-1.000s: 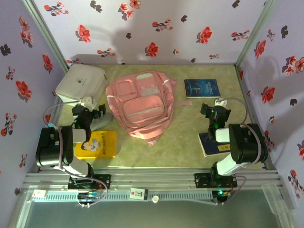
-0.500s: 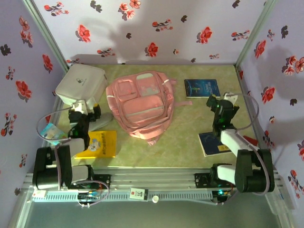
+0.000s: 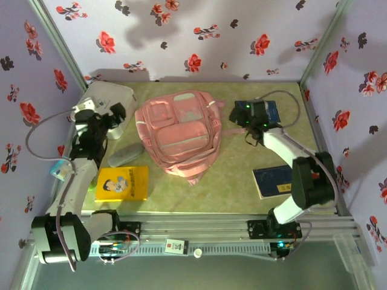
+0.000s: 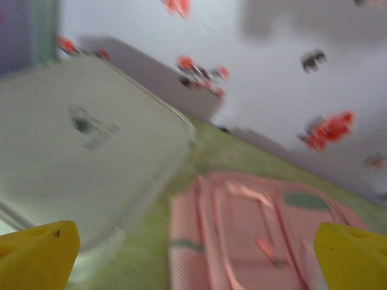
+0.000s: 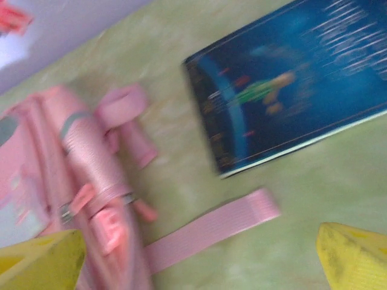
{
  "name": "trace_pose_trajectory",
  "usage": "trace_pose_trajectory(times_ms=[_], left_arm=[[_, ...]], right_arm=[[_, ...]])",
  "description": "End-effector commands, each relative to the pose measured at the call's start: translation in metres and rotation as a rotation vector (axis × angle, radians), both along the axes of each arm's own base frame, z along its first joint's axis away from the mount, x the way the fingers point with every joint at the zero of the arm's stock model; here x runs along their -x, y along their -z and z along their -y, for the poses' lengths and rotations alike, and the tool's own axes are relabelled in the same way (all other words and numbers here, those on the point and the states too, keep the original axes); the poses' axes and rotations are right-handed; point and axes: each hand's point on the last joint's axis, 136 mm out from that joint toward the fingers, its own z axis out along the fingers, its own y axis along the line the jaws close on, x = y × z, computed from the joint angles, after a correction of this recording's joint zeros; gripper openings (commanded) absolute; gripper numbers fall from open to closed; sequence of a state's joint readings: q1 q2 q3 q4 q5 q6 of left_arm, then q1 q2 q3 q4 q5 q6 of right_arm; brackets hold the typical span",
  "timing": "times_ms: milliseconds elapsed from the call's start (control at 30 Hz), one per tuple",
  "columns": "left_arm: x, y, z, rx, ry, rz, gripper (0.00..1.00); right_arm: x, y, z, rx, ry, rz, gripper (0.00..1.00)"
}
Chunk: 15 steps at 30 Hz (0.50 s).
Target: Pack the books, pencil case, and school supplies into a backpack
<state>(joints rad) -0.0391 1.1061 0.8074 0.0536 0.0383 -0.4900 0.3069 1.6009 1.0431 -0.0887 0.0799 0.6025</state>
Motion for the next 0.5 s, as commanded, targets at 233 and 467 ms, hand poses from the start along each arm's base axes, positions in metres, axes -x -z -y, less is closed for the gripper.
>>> trace_pose_trajectory(times_ms=[233, 467], left_arm=[[0.014, 0.052, 0.161, 0.228, 0.427, -0.237, 1.00], [0.015, 0.103, 0.209, 0.338, 0.481, -0.342, 1.00]], right_arm=[[-0.011, -0.003, -0.146, -0.241, -0.324, -0.032, 0.92], [0.000, 0.033, -0.167, -0.326, -0.353, -0.159, 0.90]])
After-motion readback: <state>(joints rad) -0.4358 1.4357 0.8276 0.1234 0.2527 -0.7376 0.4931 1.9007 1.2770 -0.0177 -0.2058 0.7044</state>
